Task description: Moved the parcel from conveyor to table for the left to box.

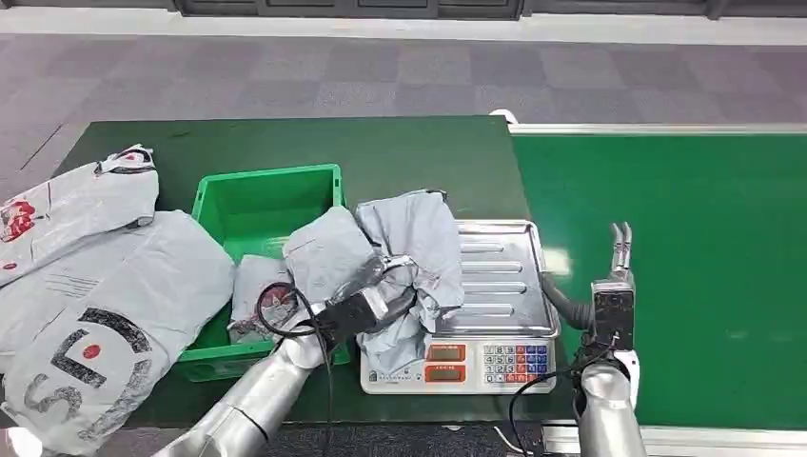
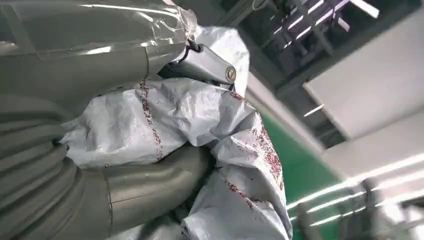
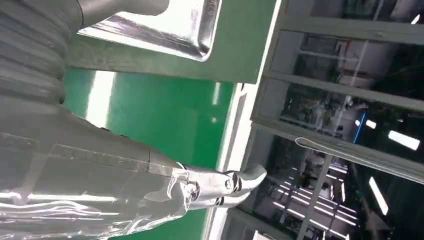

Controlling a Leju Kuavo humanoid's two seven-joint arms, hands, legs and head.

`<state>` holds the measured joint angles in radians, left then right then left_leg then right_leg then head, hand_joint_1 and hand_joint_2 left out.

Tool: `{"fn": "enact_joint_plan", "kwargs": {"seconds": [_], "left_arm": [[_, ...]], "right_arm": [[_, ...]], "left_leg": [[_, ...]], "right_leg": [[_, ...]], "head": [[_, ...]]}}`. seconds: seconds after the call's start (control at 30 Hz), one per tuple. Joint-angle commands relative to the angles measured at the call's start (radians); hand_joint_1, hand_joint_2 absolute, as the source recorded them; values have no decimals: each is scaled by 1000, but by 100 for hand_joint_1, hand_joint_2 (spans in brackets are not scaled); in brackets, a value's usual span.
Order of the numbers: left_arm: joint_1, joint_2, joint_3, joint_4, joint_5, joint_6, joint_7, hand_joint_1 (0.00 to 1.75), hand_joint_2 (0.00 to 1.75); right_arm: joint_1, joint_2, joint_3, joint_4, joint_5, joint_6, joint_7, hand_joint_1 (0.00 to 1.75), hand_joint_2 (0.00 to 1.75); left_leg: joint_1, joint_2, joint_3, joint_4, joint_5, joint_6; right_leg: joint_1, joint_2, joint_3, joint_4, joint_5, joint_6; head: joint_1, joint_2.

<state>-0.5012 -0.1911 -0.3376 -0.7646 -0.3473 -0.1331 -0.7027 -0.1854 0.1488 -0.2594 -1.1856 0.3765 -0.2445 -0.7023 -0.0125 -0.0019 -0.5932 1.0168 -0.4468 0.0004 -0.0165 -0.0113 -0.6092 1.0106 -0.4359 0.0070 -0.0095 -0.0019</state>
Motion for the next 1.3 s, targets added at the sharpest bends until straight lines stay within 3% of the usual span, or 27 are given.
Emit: {"fn": "enact_joint_plan", "kwargs": {"seconds": [0.03,0.17,0.3,0.37,0.43,0.57,0.7,0.83,1.03,1.3], "left_arm": [[180,80,112,-475,262,108,5,175,175],[203,79,125,-542,293,113,5,175,175],[287,125,127,-806,268,243,5,175,175],[327,160,141,-886,177,401,5,175,175],[340,131,259,-799,24,482,5,175,175],[343,102,426,-709,-339,502,174,175,175],[324,122,447,-563,-550,451,391,175,175],[295,124,403,-505,-550,375,390,175,175],[192,156,301,-254,-681,170,559,175,175],[141,159,226,-129,-626,92,430,175,175]], "right_arm": [[-42,35,-71,40,-14,18,4,0,175],[-37,35,-74,32,-16,21,4,0,175],[-36,30,-80,28,-18,23,4,0,175],[-29,25,-87,25,-20,10,4,0,175],[-6,20,-100,4,-26,0,4,0,175],[8,31,-129,-21,-16,21,4,0,175],[14,32,-137,-30,-6,15,4,0,175],[30,33,-138,-43,-6,8,4,0,175],[18,35,-155,-34,0,12,4,0,175],[15,39,-162,-35,9,16,4,0,175]], "left_leg": [[2,8,1,-1,-3,-2],[1,4,0,-1,-3,-2],[2,5,-3,0,-5,-2],[2,7,-3,0,-5,-3],[1,8,-2,-1,-6,-3],[1,7,0,-2,-6,-3],[1,7,0,-2,-6,-2],[1,4,0,-3,-5,-3],[2,2,1,-4,-5,-3],[1,3,1,-3,-5,-3]], "right_leg": [[1,9,-1,-2,0,-1],[1,6,-2,-1,-1,-1],[2,7,-4,-1,-2,-1],[2,9,-5,0,-2,-1],[1,11,-5,-1,-2,-1],[1,10,-3,-2,-4,-2],[1,9,-4,-2,-4,-1],[1,5,-2,-2,-4,-1],[2,4,0,-4,-4,-2],[1,5,-1,-3,-3,-1]], "head": [[0,0],[0,0],[0,0],[0,0],[0,0],[0,0],[0,0],[0,0],[0,0],[0,0]]}}
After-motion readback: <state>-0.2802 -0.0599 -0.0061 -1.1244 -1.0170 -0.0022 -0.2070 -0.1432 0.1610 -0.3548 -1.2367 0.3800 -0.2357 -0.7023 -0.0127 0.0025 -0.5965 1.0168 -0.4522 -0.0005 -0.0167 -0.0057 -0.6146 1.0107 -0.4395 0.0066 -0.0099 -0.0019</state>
